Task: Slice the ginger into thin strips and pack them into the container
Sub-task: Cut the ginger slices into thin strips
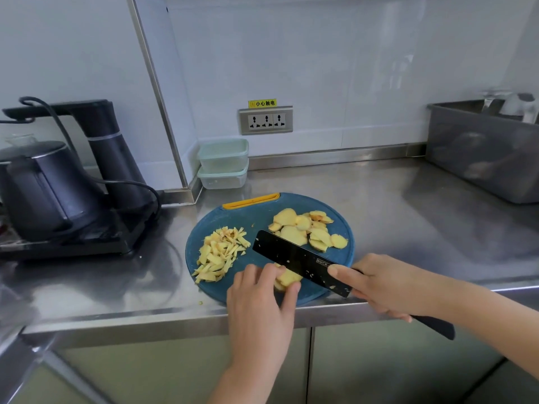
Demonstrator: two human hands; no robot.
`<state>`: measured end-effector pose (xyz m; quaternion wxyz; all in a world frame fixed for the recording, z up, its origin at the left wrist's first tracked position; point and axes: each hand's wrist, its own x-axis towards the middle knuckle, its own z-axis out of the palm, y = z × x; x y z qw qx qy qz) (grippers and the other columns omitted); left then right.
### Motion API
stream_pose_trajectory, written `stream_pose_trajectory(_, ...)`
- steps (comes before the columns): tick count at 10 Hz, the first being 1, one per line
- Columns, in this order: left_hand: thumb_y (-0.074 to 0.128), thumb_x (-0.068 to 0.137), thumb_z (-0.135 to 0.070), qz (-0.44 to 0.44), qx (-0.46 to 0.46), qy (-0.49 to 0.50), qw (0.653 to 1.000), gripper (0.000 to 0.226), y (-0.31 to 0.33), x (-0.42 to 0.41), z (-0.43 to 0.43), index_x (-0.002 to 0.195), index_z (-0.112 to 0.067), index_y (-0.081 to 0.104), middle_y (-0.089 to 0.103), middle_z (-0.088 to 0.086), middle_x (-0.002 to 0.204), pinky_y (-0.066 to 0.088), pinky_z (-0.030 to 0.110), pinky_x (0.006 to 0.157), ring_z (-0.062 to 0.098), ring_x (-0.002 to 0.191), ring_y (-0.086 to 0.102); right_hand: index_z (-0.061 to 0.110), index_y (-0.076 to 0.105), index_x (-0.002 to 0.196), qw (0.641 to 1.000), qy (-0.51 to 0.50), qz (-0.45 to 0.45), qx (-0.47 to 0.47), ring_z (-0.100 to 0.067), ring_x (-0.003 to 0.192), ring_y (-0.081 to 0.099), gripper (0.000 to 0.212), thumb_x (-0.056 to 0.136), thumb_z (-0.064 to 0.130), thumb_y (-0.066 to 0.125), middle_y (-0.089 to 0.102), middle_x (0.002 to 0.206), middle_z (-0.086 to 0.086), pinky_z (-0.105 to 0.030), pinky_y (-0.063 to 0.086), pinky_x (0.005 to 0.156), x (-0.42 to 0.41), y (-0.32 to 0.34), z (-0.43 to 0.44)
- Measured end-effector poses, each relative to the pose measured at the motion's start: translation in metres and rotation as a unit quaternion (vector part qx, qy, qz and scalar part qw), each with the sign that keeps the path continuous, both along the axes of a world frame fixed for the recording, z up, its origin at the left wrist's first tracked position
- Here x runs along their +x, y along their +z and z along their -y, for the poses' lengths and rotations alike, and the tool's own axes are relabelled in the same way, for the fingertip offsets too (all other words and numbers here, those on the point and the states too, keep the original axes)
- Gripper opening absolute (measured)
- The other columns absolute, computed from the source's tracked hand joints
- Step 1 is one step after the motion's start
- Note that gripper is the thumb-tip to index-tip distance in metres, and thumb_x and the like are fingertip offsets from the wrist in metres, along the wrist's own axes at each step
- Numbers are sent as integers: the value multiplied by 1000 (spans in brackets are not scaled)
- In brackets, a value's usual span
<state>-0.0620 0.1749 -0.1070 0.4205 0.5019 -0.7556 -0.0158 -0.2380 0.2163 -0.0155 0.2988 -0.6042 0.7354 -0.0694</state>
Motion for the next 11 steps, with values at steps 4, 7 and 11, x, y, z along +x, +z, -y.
stream_pose_trajectory(4,64,76,-42,-34,20,-36,999,21,1,4,4,88,-26,61,48,-15,82,40,25,66,10,78,46,10,47,70,987,35,-157,-27,-5,55,41,62,97,58,19,48,65,-1,-17,35,54,12,-6,12)
stream_pose_trajectory(7,78,73,-32,-51,38,-43,997,23,5,4,3,85,-26,59,47,-17,82,40,23,66,7,80,45,22,4,152,978,40,-204,2,-13,56,31,56,103,13,29,25,73,-3,-25,30,48,39,0,16)
stream_pose_trajectory(11,75,75,-38,-69,54,-35,996,24,8,1,-1,88,-26,59,50,-16,82,42,27,71,9,82,46,16,34,61,989,-60,86,104,-17,39,34,54,96,58,37,37,50,-4,-22,37,38,11,5,11)
